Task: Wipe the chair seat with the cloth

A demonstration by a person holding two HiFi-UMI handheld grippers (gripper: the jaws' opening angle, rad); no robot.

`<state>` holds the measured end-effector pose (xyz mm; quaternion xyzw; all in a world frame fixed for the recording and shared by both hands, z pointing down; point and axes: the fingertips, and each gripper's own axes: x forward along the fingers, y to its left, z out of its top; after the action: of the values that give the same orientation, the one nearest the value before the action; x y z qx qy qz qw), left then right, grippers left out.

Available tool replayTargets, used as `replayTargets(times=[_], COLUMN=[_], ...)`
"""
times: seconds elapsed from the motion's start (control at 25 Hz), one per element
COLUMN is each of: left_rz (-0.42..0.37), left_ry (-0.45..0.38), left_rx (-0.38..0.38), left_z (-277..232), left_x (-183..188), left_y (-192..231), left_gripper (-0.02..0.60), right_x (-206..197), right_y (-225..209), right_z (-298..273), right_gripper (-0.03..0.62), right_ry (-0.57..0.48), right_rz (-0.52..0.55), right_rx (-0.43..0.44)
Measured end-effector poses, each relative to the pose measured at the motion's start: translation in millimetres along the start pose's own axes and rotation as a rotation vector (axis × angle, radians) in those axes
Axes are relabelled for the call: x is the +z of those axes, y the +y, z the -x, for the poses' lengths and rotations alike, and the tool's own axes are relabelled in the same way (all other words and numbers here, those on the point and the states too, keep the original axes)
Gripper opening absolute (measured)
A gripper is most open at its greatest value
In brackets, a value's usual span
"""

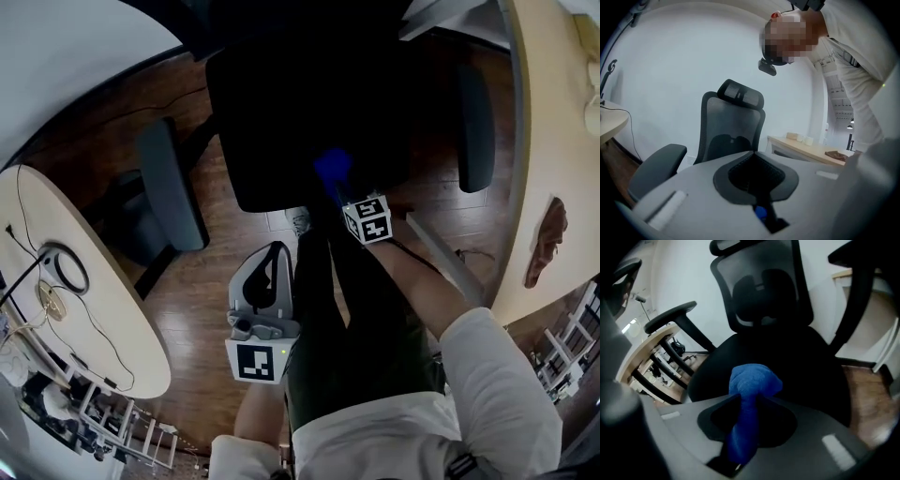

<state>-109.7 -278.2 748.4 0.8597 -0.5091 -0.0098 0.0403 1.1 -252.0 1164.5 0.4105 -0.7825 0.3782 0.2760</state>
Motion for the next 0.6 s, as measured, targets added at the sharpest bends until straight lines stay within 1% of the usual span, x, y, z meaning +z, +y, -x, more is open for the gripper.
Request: replayTargets(times=[0.12,0.2,0.28,0.36,0.44,0.48,0.56,0.6], left_rz=[-0.002,-0.005,-0.007,-0.009,-0.017,-0.019,0.01,0.03], left_ry=[-0.007,-0.003,0.002,0.006,0.011,0.02,0.04,0.027], left_rx=[-0.056,-0.095,-0.124,-0.141,-0.154,-0.158,-0.15,-0.134], left_z=[-23,-37,-47,-55,-60,-58,-45,-37], left_x=[6,5,3,3,6,10,33,55], left_y=[-20,-35,-49,-60,-68,-72,-80,-82], left_gripper=[0.025,0.025,0.025,0.025,0.025,0.025,0.025,0.025], right_x=[-9,-17,-21,-20,-13,-8,13,38], right_y=[-70,-107,-134,-151,-153,-144,-106,-80], right_z=[41,63,78,89,98,106,140,165], right_gripper=[0.095,0.095,0.095,0.095,0.095,0.094,0.094,0.094], right_ry=[-0.031,-0.038,-0.044,-0.053,-0.064,-0.074,-0.127,-0.18], right_rz=[-0.053,-0.078,-0.089,-0.092,-0.072,-0.058,-0.047,-0.04], right_rx=[-0.108,-0.163,-0.2,-0.223,-0.219,-0.206,-0.163,-0.134])
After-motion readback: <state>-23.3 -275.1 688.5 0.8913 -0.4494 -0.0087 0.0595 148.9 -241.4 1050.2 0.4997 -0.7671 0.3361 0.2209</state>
